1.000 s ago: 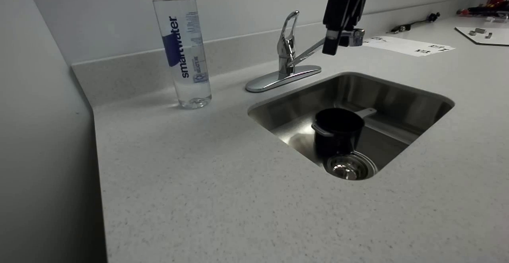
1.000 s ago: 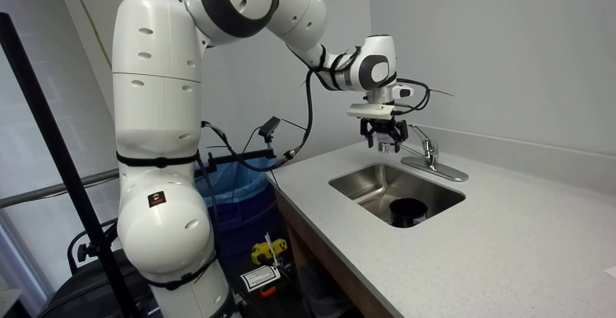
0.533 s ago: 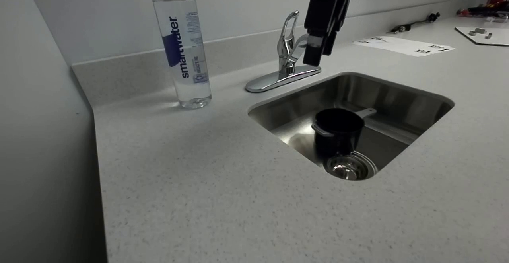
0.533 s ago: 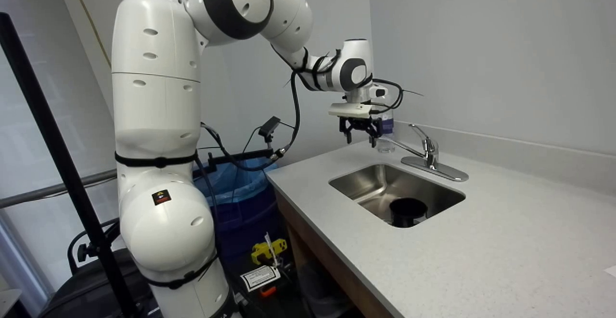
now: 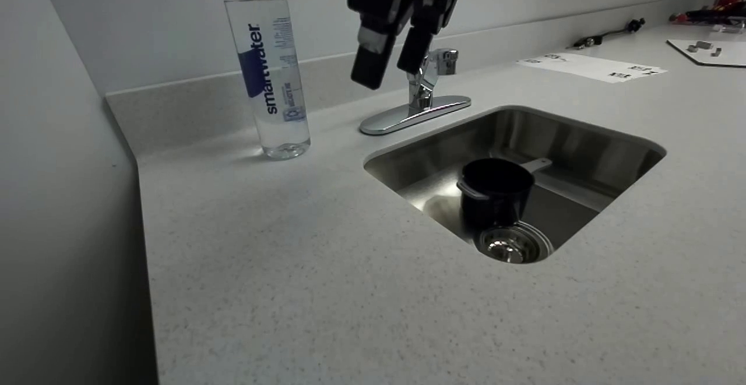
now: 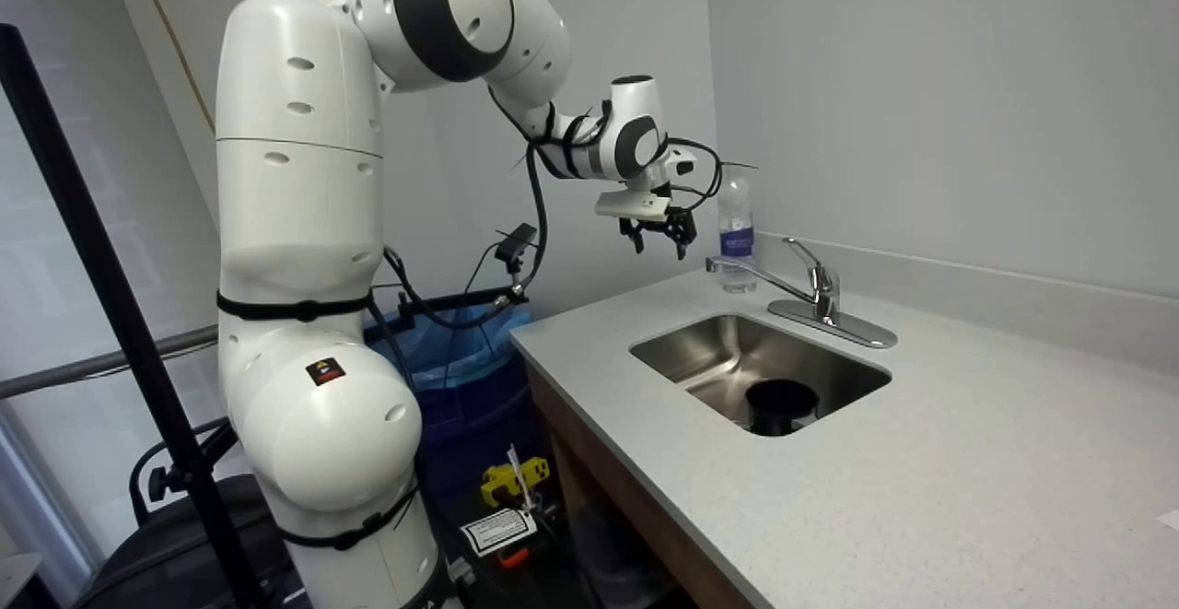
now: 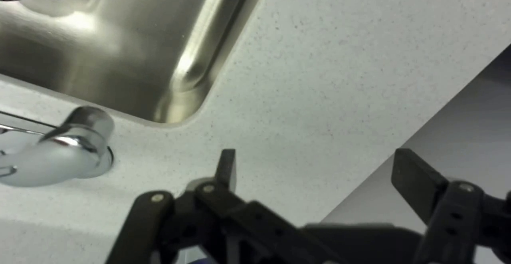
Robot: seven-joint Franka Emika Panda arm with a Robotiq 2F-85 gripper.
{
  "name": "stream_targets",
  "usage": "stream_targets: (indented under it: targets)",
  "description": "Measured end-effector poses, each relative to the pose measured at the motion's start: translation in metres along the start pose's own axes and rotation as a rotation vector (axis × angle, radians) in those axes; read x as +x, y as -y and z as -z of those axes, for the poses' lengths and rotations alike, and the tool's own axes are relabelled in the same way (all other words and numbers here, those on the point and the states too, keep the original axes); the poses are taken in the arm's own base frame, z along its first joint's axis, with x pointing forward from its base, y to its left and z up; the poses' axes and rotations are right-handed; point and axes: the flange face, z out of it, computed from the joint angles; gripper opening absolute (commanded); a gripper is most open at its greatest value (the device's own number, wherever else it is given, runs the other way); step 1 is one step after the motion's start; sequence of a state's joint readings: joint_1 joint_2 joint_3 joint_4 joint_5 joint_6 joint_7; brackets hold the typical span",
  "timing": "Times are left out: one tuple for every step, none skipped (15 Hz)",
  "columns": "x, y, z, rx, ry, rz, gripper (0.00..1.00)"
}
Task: Rotate the spout from right to left
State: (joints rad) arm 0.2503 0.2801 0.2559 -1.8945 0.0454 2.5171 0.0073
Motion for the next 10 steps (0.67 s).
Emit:
stream_targets:
  targets:
    - [0.002, 0.005, 0.001, 0.002, -0.019, -0.005, 1.0]
    - [0.003, 0.008, 0.002, 0.005, -0.035, -0.009, 1.0]
    - [0.005, 0.009, 0.003, 0.006, -0.049, -0.014, 1.0]
    - [0.006, 0.009, 0.004, 0.006, -0.059, -0.017, 1.0]
    - [0.007, 0.007, 0.006, 0.005, -0.066, -0.021, 1.0]
    - [0.008, 0.004, 0.009, 0.003, -0.071, -0.027, 1.0]
    - [0.01, 0.0, 0.012, 0.002, -0.077, -0.035, 1.0]
    - [0.011, -0.006, 0.016, 0.0, -0.084, -0.046, 1.0]
    - [0.013, -0.013, 0.02, 0.001, -0.091, -0.059, 1.0]
    - [0.014, -0.021, 0.025, 0.003, -0.1, -0.073, 1.0]
